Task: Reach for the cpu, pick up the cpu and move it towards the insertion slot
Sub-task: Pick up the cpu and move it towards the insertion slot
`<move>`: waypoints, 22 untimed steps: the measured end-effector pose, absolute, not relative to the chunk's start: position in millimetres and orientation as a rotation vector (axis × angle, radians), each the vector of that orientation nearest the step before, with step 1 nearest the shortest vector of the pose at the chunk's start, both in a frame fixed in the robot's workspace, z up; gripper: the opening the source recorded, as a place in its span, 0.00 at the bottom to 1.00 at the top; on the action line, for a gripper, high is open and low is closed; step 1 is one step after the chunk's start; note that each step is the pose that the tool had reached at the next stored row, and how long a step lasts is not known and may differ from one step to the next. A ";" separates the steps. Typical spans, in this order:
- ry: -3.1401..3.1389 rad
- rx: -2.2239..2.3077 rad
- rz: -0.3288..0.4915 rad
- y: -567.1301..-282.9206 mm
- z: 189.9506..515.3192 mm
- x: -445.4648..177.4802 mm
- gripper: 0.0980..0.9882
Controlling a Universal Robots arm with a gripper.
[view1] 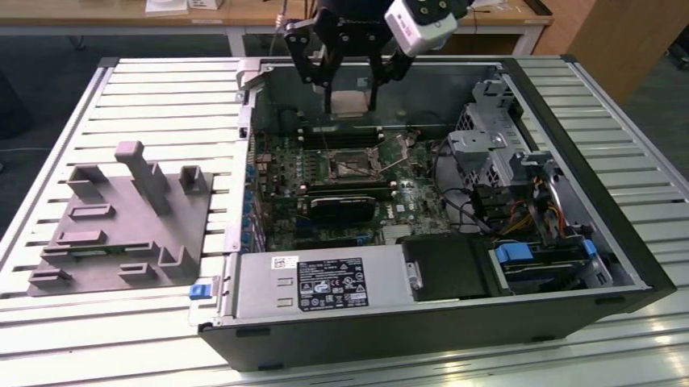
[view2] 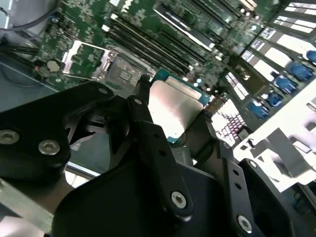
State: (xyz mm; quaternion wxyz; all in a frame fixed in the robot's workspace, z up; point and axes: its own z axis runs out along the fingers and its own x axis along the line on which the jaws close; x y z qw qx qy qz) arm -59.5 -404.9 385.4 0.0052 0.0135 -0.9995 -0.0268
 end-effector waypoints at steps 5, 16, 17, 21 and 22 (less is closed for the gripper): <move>-3.130 0.042 -0.084 -396.1 382.4 -49.3 0.50; -3.129 0.042 -0.084 -377.7 373.5 -30.0 0.50; -3.130 0.042 -0.084 -375.4 372.7 -28.9 0.50; -3.129 0.043 -0.084 -364.8 370.1 -27.2 0.50; -3.130 0.043 -0.084 -362.0 369.5 -27.0 0.50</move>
